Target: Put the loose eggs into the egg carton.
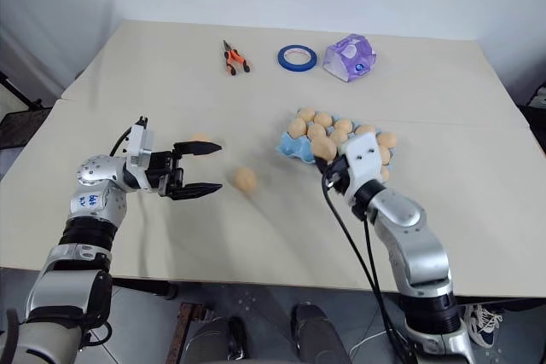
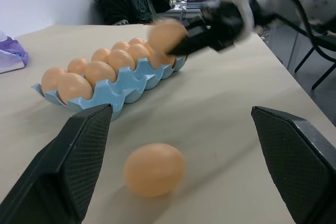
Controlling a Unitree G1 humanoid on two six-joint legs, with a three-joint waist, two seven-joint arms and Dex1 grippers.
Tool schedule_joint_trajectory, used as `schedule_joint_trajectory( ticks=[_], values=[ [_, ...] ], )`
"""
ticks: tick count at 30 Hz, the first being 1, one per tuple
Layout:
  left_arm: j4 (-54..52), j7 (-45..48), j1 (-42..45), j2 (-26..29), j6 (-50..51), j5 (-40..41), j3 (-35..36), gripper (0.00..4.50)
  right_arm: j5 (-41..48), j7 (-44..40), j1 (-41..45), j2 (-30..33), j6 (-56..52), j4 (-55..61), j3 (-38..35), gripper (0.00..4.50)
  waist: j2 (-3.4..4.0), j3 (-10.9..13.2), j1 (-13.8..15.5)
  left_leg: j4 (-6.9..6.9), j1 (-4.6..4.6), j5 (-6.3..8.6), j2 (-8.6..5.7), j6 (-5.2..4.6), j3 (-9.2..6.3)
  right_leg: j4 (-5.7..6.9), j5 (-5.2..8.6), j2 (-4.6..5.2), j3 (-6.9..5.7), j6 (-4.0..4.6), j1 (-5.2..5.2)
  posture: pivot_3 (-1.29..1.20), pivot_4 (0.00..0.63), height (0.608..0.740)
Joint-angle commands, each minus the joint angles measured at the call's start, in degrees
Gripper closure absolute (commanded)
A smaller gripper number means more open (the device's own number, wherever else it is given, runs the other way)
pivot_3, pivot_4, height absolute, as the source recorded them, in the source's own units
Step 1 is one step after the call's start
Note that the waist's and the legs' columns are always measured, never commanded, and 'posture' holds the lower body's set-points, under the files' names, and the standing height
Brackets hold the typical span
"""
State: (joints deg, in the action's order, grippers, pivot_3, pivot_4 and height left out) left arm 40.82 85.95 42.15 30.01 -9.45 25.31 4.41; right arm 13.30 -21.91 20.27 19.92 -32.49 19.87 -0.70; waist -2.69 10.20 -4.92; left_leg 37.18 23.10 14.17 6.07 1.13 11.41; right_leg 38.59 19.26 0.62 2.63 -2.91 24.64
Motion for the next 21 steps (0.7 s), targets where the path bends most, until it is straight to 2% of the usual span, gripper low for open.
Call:
schedule_joint_trajectory(
  ticks=[1,5,7,8,13,15,21],
  values=[
    [-1.35,0.97,0.62,-0.43,-0.46,0.38,1.01,0.00,-1.71,0.30,1.75,1.03,1.73,-4.25,-0.47,3.34,0.00,0.00,0.03,-0.01,0.00,0.00,0.00,0.00,-0.01,0.00,0.01,0.00,-0.01,0.01,0.00,0.00,0.150,0.740],
    [-1.37,0.90,0.89,-0.64,-0.49,0.34,1.14,0.00,-3.19,-0.39,3.34,1.26,2.88,-8.88,0.55,3.34,0.01,0.00,0.04,-0.06,0.07,0.02,-0.01,-0.01,0.04,-0.08,0.02,0.01,0.01,0.00,0.05,0.00,0.150,0.740],
    [-1.43,0.88,0.83,-0.54,-0.54,0.35,1.27,0.00,-3.99,-0.32,3.57,1.22,2.98,-10.29,0.96,2.65,0.01,0.00,-0.02,-0.06,0.08,0.03,-0.01,-0.01,0.07,-0.09,0.03,0.00,0.03,-0.03,0.06,0.00,0.150,0.740],
    [-1.50,0.87,0.74,-0.51,-0.56,0.36,1.31,0.00,-4.35,-0.21,3.62,1.18,3.17,-10.83,1.09,2.45,0.01,0.00,-0.11,-0.05,0.08,0.04,0.00,0.00,0.09,-0.09,0.04,-0.01,0.03,-0.03,0.07,0.00,0.150,0.740],
    [-1.93,0.65,0.32,-0.32,-0.43,0.47,1.53,0.00,-4.35,-0.72,2.86,1.47,3.34,-9.86,0.70,0.57,0.01,0.01,-0.06,-0.04,0.07,0.02,0.04,0.03,0.13,-0.05,0.04,-0.04,0.05,-0.03,0.09,0.00,0.150,0.740],
    [-2.15,0.62,0.07,-0.23,-0.40,0.54,1.61,0.00,-3.97,-0.97,2.15,1.80,2.80,-8.37,0.34,0.06,0.01,0.01,-0.04,-0.02,0.07,0.02,0.04,0.02,0.13,-0.05,0.04,-0.02,0.06,-0.03,0.08,0.00,0.150,0.740],
    [-2.86,0.66,-0.56,-0.08,-0.03,0.74,1.84,0.00,-0.51,-3.33,-1.74,3.66,0.78,0.47,-1.62,0.06,0.01,0.01,0.00,-0.06,0.07,0.03,0.04,0.03,0.13,-0.07,0.04,-0.03,0.07,-0.03,0.09,0.00,0.150,0.740]
  ],
)
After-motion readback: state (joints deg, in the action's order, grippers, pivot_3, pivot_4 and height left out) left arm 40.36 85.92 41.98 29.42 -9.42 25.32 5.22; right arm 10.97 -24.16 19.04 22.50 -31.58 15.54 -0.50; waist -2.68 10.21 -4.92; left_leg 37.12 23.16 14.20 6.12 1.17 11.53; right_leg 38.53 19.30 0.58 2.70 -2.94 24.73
